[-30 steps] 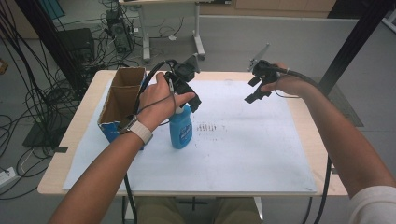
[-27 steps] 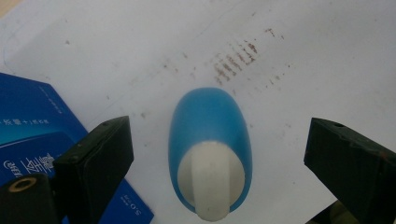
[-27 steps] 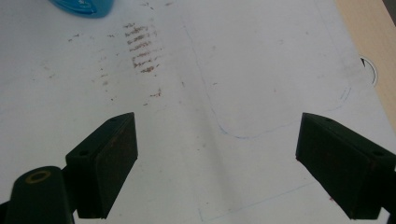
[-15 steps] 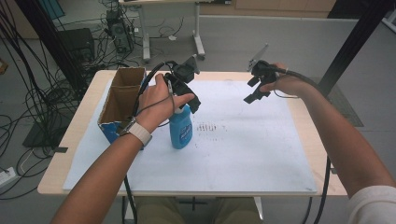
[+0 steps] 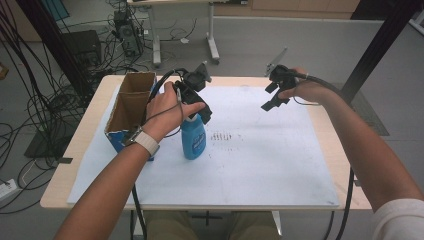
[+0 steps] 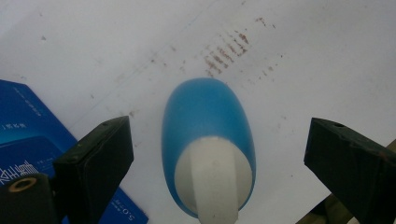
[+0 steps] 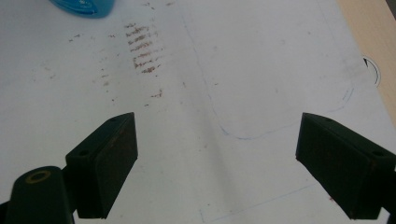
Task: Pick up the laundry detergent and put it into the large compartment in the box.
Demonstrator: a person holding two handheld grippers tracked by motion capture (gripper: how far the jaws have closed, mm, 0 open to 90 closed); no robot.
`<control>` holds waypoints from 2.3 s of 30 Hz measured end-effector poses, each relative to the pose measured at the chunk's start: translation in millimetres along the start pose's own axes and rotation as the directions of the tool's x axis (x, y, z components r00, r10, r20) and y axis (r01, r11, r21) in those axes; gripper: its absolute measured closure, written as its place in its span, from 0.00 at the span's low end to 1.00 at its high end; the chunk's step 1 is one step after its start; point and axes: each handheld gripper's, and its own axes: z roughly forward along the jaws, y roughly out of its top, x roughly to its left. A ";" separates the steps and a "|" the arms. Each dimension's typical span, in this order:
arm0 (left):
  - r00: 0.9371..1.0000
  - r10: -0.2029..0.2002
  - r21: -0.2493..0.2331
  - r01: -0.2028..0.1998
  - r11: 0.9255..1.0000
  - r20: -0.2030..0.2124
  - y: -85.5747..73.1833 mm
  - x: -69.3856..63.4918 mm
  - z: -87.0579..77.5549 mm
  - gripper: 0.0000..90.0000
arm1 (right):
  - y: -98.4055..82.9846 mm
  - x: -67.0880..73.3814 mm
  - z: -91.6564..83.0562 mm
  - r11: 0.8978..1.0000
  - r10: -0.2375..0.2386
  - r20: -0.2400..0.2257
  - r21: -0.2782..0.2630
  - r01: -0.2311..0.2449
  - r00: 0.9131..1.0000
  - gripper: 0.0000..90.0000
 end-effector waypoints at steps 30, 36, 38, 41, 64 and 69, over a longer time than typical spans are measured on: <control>1.000 0.018 0.030 -0.018 0.999 0.011 -5.0 5.9 15.7 0.10 | -0.2 0.2 2.0 1.000 0.001 -0.004 0.001 -0.001 1.000 0.14; 1.000 0.020 0.039 -0.021 0.999 0.012 -4.4 4.8 18.0 0.10 | -1.0 0.0 1.5 1.000 0.004 -0.002 0.000 -0.004 1.000 0.14; 1.000 0.014 0.035 -0.015 0.999 0.011 -4.7 4.8 18.9 0.10 | -1.2 -0.1 1.7 1.000 0.004 -0.002 -0.001 -0.004 1.000 0.14; 1.000 0.008 0.045 -0.008 0.999 0.004 -5.2 5.0 20.1 0.10 | -1.2 0.0 2.0 1.000 0.004 -0.003 -0.001 -0.004 1.000 0.14; 1.000 0.001 0.096 -0.001 0.995 0.001 2.7 3.7 22.4 0.11 | -1.1 -0.7 3.4 1.000 0.005 -0.005 -0.002 -0.005 1.000 0.14; 1.000 0.002 0.096 -0.001 0.995 -0.006 3.6 3.4 23.8 0.10 | -1.4 -0.7 3.8 1.000 0.005 -0.006 0.000 -0.005 1.000 0.14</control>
